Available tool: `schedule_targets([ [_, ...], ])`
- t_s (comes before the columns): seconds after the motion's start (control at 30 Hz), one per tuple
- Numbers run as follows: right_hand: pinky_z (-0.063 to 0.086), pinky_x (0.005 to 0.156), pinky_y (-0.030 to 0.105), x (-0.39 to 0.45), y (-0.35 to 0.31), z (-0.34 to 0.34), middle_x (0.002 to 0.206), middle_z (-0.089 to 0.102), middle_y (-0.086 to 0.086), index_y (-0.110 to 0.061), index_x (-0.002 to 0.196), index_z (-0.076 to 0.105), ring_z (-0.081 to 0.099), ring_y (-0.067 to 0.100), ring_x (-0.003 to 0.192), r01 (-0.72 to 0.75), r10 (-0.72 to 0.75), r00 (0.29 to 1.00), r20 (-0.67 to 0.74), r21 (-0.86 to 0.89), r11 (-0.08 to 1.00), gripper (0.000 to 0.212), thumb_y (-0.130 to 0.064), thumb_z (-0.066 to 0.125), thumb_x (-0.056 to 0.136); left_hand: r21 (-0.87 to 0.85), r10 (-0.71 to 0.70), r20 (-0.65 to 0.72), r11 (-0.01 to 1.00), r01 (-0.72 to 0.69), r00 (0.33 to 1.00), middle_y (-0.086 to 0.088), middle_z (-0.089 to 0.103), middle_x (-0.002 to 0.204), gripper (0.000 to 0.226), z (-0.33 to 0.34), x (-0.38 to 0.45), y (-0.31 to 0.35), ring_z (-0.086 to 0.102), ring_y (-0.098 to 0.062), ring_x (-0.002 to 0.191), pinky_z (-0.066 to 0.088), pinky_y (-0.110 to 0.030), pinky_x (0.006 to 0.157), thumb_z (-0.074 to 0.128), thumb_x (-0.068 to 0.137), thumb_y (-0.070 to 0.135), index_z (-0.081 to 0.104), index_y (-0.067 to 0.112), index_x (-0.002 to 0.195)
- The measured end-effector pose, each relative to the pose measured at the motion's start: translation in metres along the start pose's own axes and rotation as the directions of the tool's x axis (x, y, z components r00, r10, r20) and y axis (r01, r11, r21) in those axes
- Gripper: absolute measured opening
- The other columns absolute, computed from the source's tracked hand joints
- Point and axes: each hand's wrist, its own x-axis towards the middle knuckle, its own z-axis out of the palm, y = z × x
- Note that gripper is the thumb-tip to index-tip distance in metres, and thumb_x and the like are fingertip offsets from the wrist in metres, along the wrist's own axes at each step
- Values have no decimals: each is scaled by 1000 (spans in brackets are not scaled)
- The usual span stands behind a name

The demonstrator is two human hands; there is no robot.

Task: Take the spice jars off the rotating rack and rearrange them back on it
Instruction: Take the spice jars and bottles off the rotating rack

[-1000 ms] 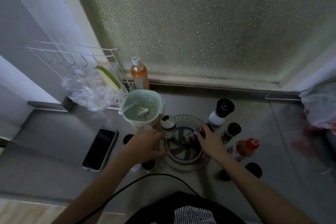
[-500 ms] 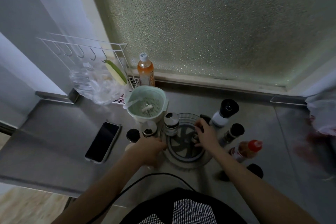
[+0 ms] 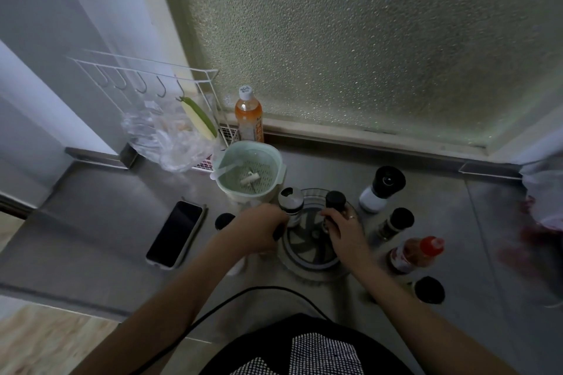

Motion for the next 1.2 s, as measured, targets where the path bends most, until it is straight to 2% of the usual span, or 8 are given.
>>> schedule_targets([
  [0.37,33,104,21,-9,-5,-13,142,44,9,-27,127,56,47,23,127,20,-34,990,135,106,994,51,3,43,87,8,1,-86,1000,-1,996,-6,55,118,28,13,26,-2,52,-23,108,34,-26,74,62,82,17,59,12,109],
  [0.53,36,99,22,-25,-1,-22,140,47,10,-27,121,60,51,24,123,27,-47,989,139,141,990,55,8,41,84,34,-33,-209,999,41,977,-5,51,129,36,23,25,-13,44,-24,121,49,-39,89,58,85,14,53,16,120],
  [0.77,27,105,8,-51,2,-33,143,44,-1,-22,124,58,37,7,134,-13,-9,992,127,166,986,55,10,42,83,265,227,-517,959,-98,825,-8,64,104,43,40,10,-9,48,-21,97,51,-29,49,67,65,8,55,13,106],
  [0.83,37,97,15,-53,0,-31,129,58,1,-22,116,58,53,9,115,-19,5,996,89,154,988,44,6,44,85,283,257,-389,947,-151,884,-8,61,100,38,52,5,2,57,-26,88,49,-30,49,66,70,12,51,14,105],
  [0.9,50,79,48,-54,-2,-29,100,65,8,-25,102,50,63,22,90,-53,53,999,6,155,986,25,-4,48,88,220,187,-134,963,-154,973,-11,55,113,35,63,1,13,60,-32,94,49,-36,61,58,82,19,49,13,115],
  [0.97,52,78,47,-51,-9,-30,100,62,8,-26,103,44,63,25,93,-111,129,989,-66,224,968,22,-13,55,89,199,84,93,975,-102,992,-10,50,124,37,75,0,15,57,-31,106,49,-39,74,53,86,26,49,15,122],
  [1.1,43,100,32,-26,-18,-34,136,49,-1,-26,132,39,48,15,123,-44,40,998,43,115,992,55,-22,65,84,178,8,129,983,-31,992,-11,48,125,27,89,-2,13,57,-33,104,48,-40,74,50,89,27,58,14,111],
  [1.2,48,88,37,-5,-22,-38,120,61,10,-20,121,47,58,27,109,-62,61,997,56,6,998,40,-21,64,85,171,-49,109,985,30,993,-15,49,119,25,94,-2,13,57,-35,99,48,-42,73,48,90,23,59,7,107],
])
